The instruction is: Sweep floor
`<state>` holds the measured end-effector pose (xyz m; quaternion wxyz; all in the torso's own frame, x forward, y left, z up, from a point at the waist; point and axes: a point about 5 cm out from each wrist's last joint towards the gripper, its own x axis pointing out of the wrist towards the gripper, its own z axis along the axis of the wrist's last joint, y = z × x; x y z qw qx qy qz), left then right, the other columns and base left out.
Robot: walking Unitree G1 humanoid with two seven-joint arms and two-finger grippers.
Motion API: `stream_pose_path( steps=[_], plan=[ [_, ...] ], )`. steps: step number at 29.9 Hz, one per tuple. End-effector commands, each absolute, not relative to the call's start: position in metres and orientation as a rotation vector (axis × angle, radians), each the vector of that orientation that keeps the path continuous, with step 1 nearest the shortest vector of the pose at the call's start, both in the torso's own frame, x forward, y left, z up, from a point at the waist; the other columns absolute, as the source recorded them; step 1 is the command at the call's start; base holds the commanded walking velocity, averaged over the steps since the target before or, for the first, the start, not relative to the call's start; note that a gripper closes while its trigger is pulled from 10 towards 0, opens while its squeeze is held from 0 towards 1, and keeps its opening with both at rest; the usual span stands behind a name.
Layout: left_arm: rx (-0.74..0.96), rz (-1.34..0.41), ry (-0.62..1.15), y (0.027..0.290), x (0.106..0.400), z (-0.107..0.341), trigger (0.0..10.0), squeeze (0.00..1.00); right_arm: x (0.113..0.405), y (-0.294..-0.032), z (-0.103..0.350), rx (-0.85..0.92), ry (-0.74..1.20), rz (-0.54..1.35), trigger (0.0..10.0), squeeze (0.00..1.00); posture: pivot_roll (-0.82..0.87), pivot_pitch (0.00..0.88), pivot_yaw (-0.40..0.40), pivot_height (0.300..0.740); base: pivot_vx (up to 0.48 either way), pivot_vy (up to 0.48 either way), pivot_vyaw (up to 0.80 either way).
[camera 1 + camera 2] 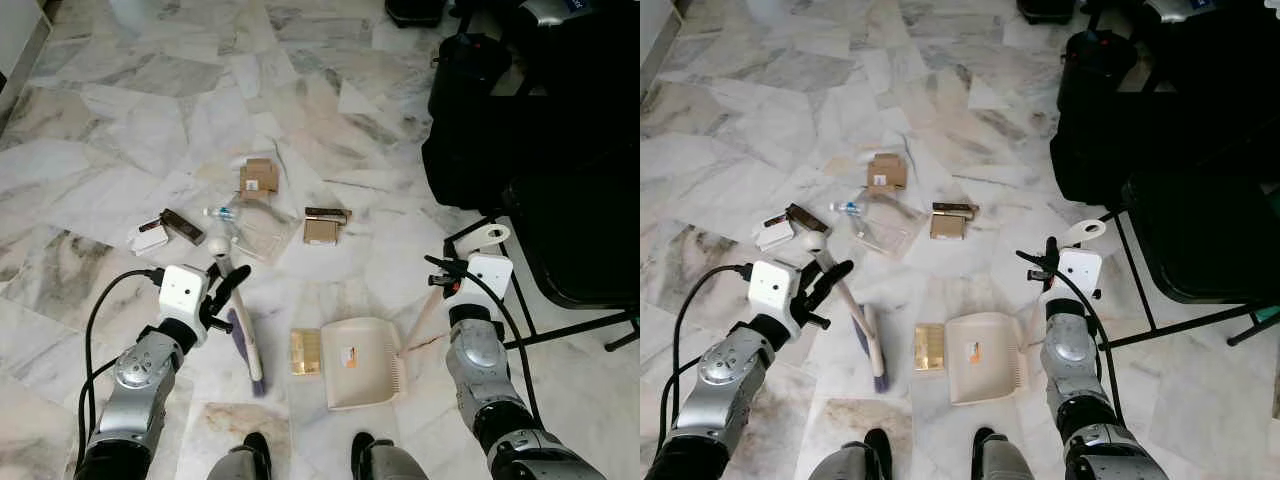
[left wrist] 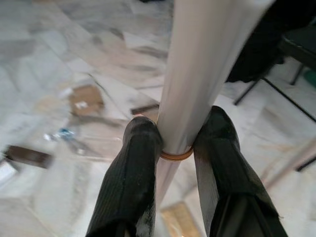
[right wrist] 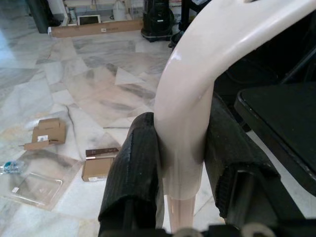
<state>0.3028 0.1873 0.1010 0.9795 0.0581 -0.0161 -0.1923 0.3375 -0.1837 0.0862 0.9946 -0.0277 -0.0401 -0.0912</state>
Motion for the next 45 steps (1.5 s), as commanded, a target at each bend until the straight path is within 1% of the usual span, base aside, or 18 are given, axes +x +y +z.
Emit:
stream_pose_path(
  steps=[1, 8, 9, 17, 22, 27, 29, 33, 34, 35, 36, 37, 43, 45],
  plan=[
    [0.054, -0.429, 0.065, 0.185, 0.296, 0.082, 10.0, 0.0, 0.329, -0.185, 0.069, -0.063, -0.008, -0.189, 10.0, 0.0, -0.06, 0.332, 0.004, 0.74, 0.0, 0.0, 0.0],
    [-0.033, -0.502, 0.141, 0.181, 0.293, 0.074, 10.0, 0.0, 0.329, -0.186, 0.069, -0.063, -0.004, -0.189, 10.0, 0.0, -0.05, 0.343, 0.002, 0.74, 0.0, 0.0, 0.0],
    [-0.078, -0.54, 0.16, 0.177, 0.29, 0.072, 10.0, 0.0, 0.328, -0.185, 0.068, -0.063, -0.002, -0.188, 10.0, 0.0, -0.05, 0.343, 0.001, 0.74, 0.0, 0.0, 0.0],
    [-0.19, -0.607, 0.191, 0.169, 0.285, 0.07, 10.0, 0.0, 0.328, -0.186, 0.068, -0.063, 0.002, -0.187, 10.0, 0.0, -0.06, 0.345, -0.006, 0.74, 0.0, 0.0, 0.0],
    [-0.317, -0.603, 0.15, 0.171, 0.286, 0.081, 10.0, 0.0, 0.329, -0.187, 0.069, -0.055, 0.009, -0.19, 10.0, 0.0, -0.06, 0.343, -0.011, 0.74, 0.0, 0.0, 0.0],
    [-0.396, -0.571, 0.087, 0.178, 0.291, 0.096, 10.0, 0.0, 0.331, -0.186, 0.07, -0.051, 0.01, -0.185, 10.0, 0.0, -0.06, 0.336, -0.013, 0.74, 0.0, 0.0, 0.0],
    [-0.392, -0.564, 0.082, 0.179, 0.291, 0.098, 10.0, 0.0, 0.331, -0.186, 0.07, -0.05, 0.01, -0.183, 10.0, 0.0, -0.05, 0.332, -0.013, 0.74, 0.0, 0.0, 0.0],
    [-0.314, -0.516, 0.057, 0.187, 0.293, 0.103, 10.0, 0.0, 0.333, -0.185, 0.071, -0.048, 0.011, -0.179, 10.0, 0.0, -0.05, 0.321, -0.012, 0.74, 0.0, 0.0, 0.0],
    [-0.305, -0.439, 0.001, 0.195, 0.295, 0.112, 10.0, 0.0, 0.333, -0.185, 0.072, -0.046, 0.007, -0.181, 10.0, 0.0, -0.06, 0.315, -0.01, 0.74, 0.0, 0.0, 0.0],
    [-0.305, -0.439, 0.001, 0.195, 0.295, 0.112, 10.0, 0.0, 0.333, -0.185, 0.072, -0.046, 0.007, -0.181, 10.0, 0.0, -0.06, 0.315, -0.01, 0.74, 0.0, 0.0, 0.0],
    [-0.28, -0.395, -0.048, 0.199, 0.293, 0.121, 10.0, 0.0, 0.334, -0.186, 0.074, -0.044, 0.002, -0.184, 10.0, 0.0, -0.06, 0.306, -0.007, 0.74, 0.0, 0.0, 0.0],
    [-0.219, -0.349, -0.104, 0.202, 0.289, 0.133, 10.0, 0.0, 0.336, -0.187, 0.076, -0.033, -0.007, -0.191, 10.0, 0.0, -0.05, 0.298, -0.007, 0.74, 0.0, 0.0, 0.0],
    [-0.176, -0.323, -0.192, 0.201, 0.276, 0.157, 10.0, 0.0, 0.341, -0.188, 0.084, 0.033, -0.027, -0.209, 10.0, 0.0, -0.04, 0.278, -0.008, 0.74, 0.0, 0.0, 0.0],
    [-0.17, -0.32, -0.217, 0.2, 0.274, 0.164, 10.0, 0.0, 0.343, -0.187, 0.085, 0.038, -0.024, -0.204, 10.0, 0.0, -0.02, 0.258, -0.007, 0.74, 0.0, 0.0, 0.0]
  ],
)
